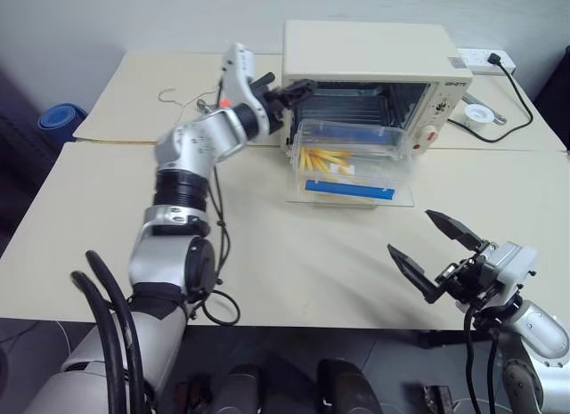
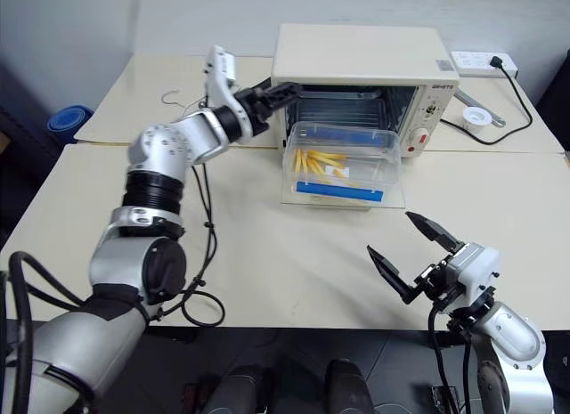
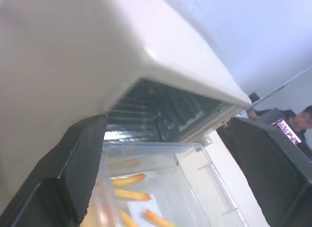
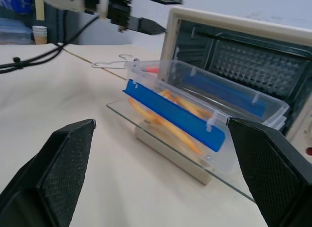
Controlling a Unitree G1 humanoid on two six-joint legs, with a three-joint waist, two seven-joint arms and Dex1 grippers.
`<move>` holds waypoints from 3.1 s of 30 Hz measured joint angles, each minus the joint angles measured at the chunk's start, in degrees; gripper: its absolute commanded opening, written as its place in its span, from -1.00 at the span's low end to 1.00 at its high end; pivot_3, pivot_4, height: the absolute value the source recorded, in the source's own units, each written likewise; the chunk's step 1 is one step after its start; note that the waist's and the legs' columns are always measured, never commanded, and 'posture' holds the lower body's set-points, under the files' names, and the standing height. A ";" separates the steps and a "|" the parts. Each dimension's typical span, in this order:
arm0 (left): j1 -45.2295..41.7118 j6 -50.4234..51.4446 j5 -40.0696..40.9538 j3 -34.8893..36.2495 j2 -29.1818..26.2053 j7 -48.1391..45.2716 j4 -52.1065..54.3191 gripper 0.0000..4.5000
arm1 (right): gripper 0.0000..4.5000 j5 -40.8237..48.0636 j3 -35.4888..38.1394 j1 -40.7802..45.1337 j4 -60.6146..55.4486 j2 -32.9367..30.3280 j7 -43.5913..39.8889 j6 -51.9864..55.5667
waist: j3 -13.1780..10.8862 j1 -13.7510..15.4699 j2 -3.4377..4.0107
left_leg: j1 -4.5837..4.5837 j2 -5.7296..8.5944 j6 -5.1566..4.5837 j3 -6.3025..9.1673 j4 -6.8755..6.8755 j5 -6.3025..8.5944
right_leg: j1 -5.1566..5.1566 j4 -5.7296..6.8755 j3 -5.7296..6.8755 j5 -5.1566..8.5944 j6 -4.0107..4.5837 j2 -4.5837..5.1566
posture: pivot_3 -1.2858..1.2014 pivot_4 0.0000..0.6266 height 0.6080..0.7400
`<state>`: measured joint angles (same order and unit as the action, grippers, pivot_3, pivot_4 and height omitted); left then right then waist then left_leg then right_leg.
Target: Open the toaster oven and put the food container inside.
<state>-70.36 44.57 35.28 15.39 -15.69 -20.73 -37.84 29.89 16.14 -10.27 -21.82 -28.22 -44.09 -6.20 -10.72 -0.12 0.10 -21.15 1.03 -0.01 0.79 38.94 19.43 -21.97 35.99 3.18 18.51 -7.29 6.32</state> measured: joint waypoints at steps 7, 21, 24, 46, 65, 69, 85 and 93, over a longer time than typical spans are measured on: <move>17.43 -8.95 -7.97 -12.37 -18.51 -26.63 14.58 0.31 | 0.36 3.41 -0.24 -0.50 -0.75 -6.57 -2.13 10.04 | 0.03 0.41 0.05 | -0.05 -0.02 -0.06 0.17 -0.03 -0.03 | -0.02 -0.03 -0.07 0.00 0.01 0.03 | 0.03 -0.52 1.00; 30.35 -24.64 -17.34 -25.93 -3.39 -33.30 25.57 -0.99 | -1.00 -8.14 -6.88 22.11 23.53 -11.53 -7.80 9.93 | 0.02 1.38 0.03 | -0.14 0.15 -0.46 0.17 0.12 -0.03 | 0.10 -0.14 -0.11 -0.10 -0.15 0.21 | 0.03 -0.52 1.00; 28.59 -24.53 -18.59 -25.66 2.58 -28.06 22.26 -0.99 | -1.00 -9.79 -7.15 27.94 30.53 -11.43 -7.70 9.27 | 0.01 1.30 0.01 | -0.16 0.15 -0.46 0.08 0.16 -0.03 | 0.07 -0.13 -0.13 -0.11 -0.17 0.24 | 0.03 -0.52 1.00; 2.39 -47.43 -25.50 -15.41 15.72 -6.37 -22.33 -0.99 | -1.00 -21.76 -9.21 64.27 73.45 -0.86 5.12 -5.69 | 0.02 -1.62 0.02 | -0.46 0.17 -0.30 -0.18 -0.05 -0.13 | -0.56 0.10 -0.15 -0.12 -0.19 0.22 | 0.03 -0.52 1.00; 7.70 -49.00 -25.37 -12.31 13.93 -11.33 -14.47 -0.99 | -1.00 -16.60 -8.94 49.90 54.41 -0.83 -4.90 0.20 | 0.03 -1.35 0.05 | -0.93 0.14 -0.28 0.14 0.17 -0.14 | -0.86 0.23 0.08 -0.12 -0.19 0.32 | 0.03 -0.52 1.00; 17.13 -36.49 -17.63 -10.83 7.56 -18.75 4.70 -0.75 | -1.00 -14.07 -6.78 42.25 44.81 -6.12 -6.38 4.23 | 0.04 -1.66 0.07 | -1.00 0.09 -0.28 0.11 0.19 -0.14 | -1.01 0.41 0.00 -0.12 -0.19 0.30 | 0.03 -0.52 1.00; 50.79 -27.61 -5.29 -2.13 -21.62 -43.58 36.39 0.99 | -1.00 -17.70 -5.75 40.63 67.45 -12.36 -14.07 -2.47 | 0.11 -1.36 0.03 | -0.76 0.01 -0.33 0.20 0.26 -0.16 | -0.53 0.03 -0.08 -0.12 -0.15 0.27 | 0.03 -0.52 1.00; 54.80 -25.80 -1.03 0.60 -20.05 -37.53 42.30 0.99 | -1.00 -12.90 -6.27 41.88 63.80 -4.92 -20.53 -3.18 | 0.11 -1.64 0.04 | -0.44 -0.11 -0.27 -0.01 0.06 -0.14 | -0.48 0.11 -0.18 -0.11 -0.14 0.23 | 0.03 -0.52 1.00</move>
<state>-15.56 18.77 34.25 15.99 -35.74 -58.26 4.47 17.00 9.87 31.61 41.98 -33.15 -64.62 -9.38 -10.61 -1.76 0.14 -21.59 0.93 -0.28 0.79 39.00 19.29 -22.45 36.10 3.00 18.40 -7.43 6.55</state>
